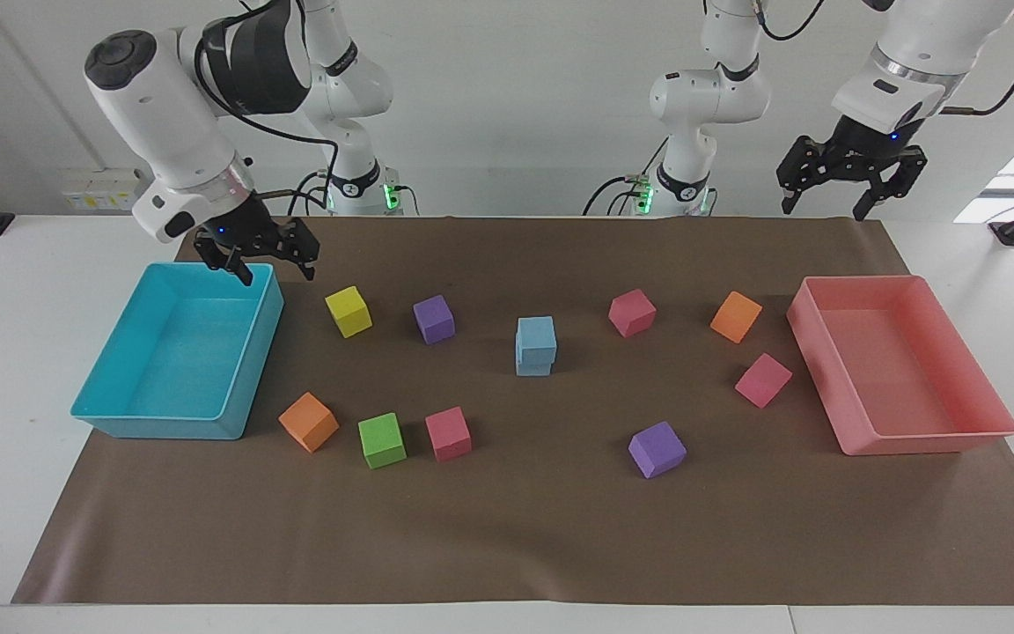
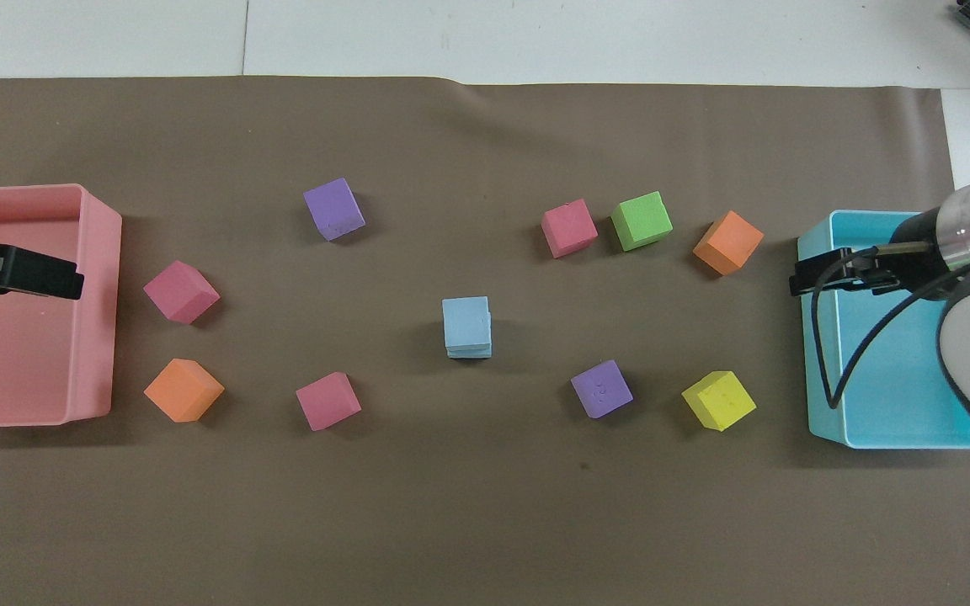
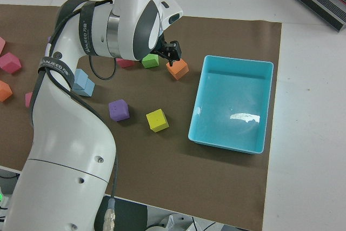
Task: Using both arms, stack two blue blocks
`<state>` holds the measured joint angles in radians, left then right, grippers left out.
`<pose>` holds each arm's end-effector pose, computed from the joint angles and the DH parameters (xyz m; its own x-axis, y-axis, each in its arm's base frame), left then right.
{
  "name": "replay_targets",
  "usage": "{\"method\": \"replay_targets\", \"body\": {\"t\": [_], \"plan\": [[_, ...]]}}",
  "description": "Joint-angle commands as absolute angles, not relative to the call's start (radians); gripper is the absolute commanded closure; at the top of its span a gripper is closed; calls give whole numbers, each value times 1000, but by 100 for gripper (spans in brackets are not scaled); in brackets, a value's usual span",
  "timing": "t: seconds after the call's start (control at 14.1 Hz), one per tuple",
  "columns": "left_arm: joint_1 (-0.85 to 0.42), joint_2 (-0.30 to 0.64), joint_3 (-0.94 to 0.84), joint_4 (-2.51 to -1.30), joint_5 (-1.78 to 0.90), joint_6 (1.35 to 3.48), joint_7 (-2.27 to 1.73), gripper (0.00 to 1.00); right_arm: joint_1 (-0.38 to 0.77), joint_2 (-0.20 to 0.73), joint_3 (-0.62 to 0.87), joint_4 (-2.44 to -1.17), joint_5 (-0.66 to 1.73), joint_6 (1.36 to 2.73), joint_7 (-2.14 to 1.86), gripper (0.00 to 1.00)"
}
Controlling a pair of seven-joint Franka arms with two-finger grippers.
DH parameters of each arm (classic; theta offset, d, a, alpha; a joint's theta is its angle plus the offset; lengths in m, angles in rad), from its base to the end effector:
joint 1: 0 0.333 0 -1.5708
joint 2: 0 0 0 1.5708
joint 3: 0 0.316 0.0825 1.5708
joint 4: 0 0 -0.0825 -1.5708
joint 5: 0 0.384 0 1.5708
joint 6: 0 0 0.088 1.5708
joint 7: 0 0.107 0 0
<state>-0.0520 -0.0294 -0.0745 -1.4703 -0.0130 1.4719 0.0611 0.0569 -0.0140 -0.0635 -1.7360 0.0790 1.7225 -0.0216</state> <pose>0.5300 -0.0697 0.6786 0.9817 -0.1877 0.0315 -0.1881 -0.9821 0.0088 0.5583 0.0034 0.5672 1.0000 0.0030 0.0017 0.0031 -0.9969 -0.0789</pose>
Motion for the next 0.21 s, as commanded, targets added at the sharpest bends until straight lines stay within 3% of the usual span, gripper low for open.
{"method": "replay_targets", "body": {"t": [0.0,0.14], "plan": [[-35,-23,-83,-1451,-32,1451,49,0,23,-60,-55,-1738,41,1701,-6,0],[-35,-23,-84,-1453,-32,1448,48,0,6,-58,-55,-1671,38,1620,-8,0]]}}
